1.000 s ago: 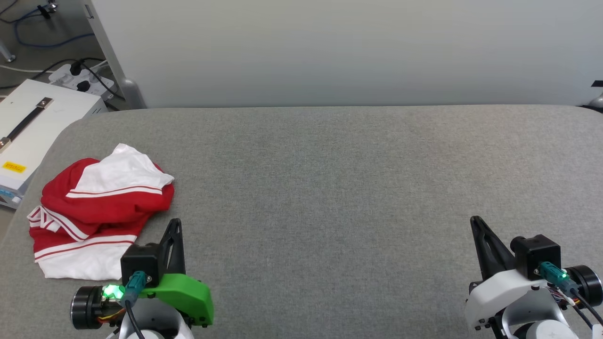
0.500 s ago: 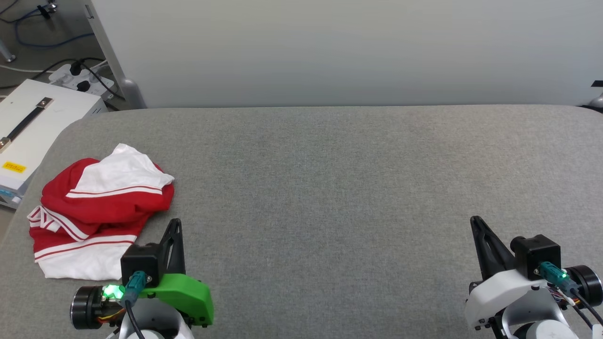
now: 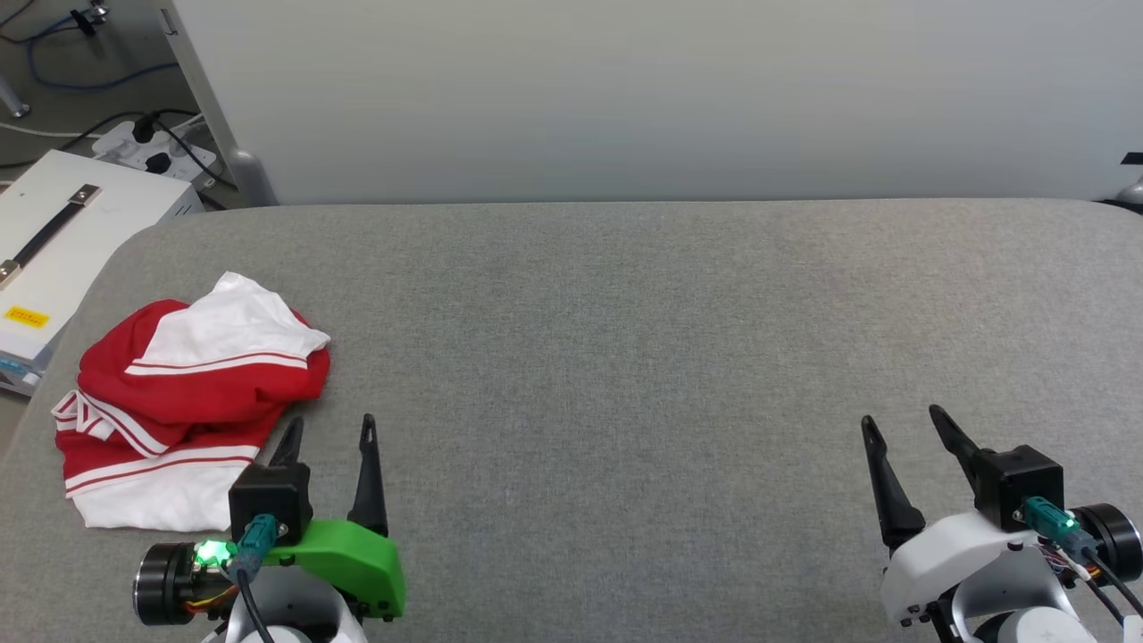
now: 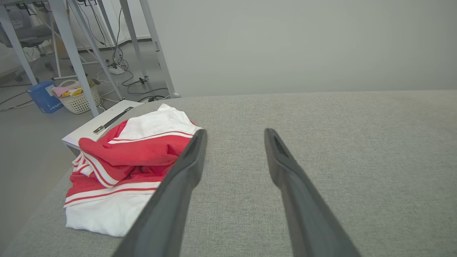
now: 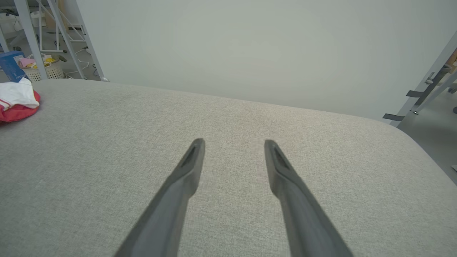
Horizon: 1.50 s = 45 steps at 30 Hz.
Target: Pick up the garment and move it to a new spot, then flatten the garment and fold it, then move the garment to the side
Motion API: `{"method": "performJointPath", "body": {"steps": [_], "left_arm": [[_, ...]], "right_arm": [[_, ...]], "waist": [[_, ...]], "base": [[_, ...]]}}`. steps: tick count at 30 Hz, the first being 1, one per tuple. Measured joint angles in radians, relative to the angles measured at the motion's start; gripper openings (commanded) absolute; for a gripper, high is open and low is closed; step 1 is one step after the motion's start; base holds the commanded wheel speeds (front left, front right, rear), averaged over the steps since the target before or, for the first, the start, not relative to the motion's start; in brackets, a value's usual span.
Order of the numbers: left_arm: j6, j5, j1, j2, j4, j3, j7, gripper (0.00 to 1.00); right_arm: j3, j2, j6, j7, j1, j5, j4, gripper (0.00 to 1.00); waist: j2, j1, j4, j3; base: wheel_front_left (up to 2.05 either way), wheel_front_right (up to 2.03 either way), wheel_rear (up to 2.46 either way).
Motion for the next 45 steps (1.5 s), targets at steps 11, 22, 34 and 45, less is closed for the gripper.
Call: {"method": "performJointPath", "body": {"steps": [11, 22, 34, 45], "left_arm": [[0.003, -0.019, 0.0, 0.0, -0.002, 0.0, -0.018, 1.0], [0.009, -0.033, 0.0, 0.0, -0.006, 0.002, -0.041, 1.0], [0.01, -0.047, 0.0, 0.0, -0.001, 0.002, -0.063, 1.0], [0.01, -0.077, 0.0, 0.0, 0.006, 0.002, -0.093, 1.0]], "right_arm": [[-0.007, 0.0, 0.0, -0.014, 0.0, 0.033, -0.002, 1.0], [-0.009, 0.0, 0.0, -0.039, 0.0, 0.076, -0.012, 1.0], [-0.018, 0.0, 0.0, -0.064, 0.0, 0.109, -0.012, 1.0], [-0.019, 0.0, 0.0, -0.091, 0.002, 0.143, -0.011, 1.0]], "waist": [[0.0, 0.0, 0.001, 0.002], [0.0, 0.0001, 0.001, 0.005], [0.0, 0.0001, 0.002, 0.008], [0.0, 0.0001, 0.004, 0.011]], "base": [[0.0, 0.0, 0.0], [0.0, 0.0, 0.0], [0.0, 0.0, 0.0], [0.0, 0.0, 0.0]]}}
